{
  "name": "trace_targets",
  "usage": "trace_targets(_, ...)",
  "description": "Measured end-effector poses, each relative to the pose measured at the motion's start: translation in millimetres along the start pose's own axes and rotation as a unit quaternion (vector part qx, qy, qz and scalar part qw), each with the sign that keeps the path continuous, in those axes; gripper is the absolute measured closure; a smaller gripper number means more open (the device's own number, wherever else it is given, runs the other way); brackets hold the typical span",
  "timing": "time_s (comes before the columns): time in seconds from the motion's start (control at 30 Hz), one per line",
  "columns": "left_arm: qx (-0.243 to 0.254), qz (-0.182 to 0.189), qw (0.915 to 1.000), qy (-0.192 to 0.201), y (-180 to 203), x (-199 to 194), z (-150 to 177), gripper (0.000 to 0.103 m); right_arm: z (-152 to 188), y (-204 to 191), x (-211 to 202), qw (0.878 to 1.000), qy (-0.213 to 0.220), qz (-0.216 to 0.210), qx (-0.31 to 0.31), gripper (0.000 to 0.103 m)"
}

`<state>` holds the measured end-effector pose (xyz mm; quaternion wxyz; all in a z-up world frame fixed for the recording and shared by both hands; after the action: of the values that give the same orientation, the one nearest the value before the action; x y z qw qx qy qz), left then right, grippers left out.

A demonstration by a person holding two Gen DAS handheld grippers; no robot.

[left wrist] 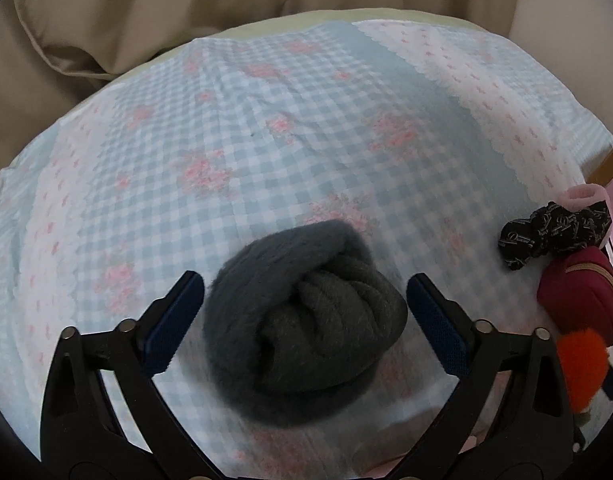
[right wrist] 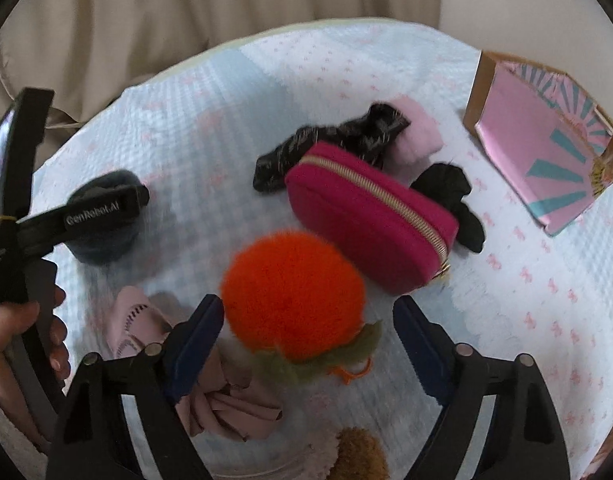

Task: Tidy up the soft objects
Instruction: 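Grasp the grey knitted ball with left tool while right tool grasps orange pompom, then carry grey ball and orange pompom into the cardboard box and open both tools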

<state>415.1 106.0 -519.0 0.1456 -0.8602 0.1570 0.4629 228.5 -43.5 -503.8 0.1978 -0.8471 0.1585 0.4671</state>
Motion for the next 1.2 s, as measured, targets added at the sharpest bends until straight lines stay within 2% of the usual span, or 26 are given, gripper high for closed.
trace_targets(0.13,-0.001,0.001,1.0,-0.004,0.6,6.6,0.3,0.019,-0.5,-2.7,11.1,1.0,-0.002,-0.004,-0.008,0.031)
trace_targets(0.2,-0.004,0.004,1.0,-0.008,0.6,9.4,2.3,0.022,-0.6,-4.3,17.0,1.0,-0.006,-0.01,-0.013,0.038)
trace_targets(0.27,-0.004,0.002,0.9999,-0.01,1.2,10.9,4.7,0.029,0.4,-7.0,24.6,1.0,-0.016,-0.016,-0.018,0.052)
trace_targets(0.4,0.002,0.001,0.9999,-0.012,2.2,9.9,7.2,0.035,0.1,-10.4,28.2,0.999,-0.015,-0.024,-0.03,0.066)
trace_targets(0.6,-0.008,0.005,0.9999,-0.006,-2.6,-2.0,7.4,0.038,-5.8,-15.8,14.7,0.998,0.008,-0.03,-0.047,0.067)
trace_targets(0.8,-0.023,0.003,0.9997,0.007,-7.0,-34.6,1.9,0.038,-22.4,-22.1,-11.8,0.997,0.029,-0.04,-0.051,0.067)
trace_targets(0.93,-0.026,0.001,0.9995,0.02,-5.2,-72.9,-6.7,0.038,-44.0,-22.4,-45.8,0.996,0.053,-0.045,-0.052,0.067)
trace_targets(1.2,-0.043,0.002,0.9979,0.05,6.5,-173.3,-34.9,0.038,-92.8,-10.2,-148.9,0.991,0.105,-0.059,-0.062,0.067)
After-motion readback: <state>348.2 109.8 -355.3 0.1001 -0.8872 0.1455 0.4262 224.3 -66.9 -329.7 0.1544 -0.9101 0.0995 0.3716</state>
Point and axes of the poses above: each gripper's, at about its wrist camera, not at the fingertips, and x roughly the way its jaws point, y to its right, z to its underside, the point moved 7 cm from there along x, roughly the way its jaws point, and after that the axes turned 4 degrees about -z, right-handed, at the moved point
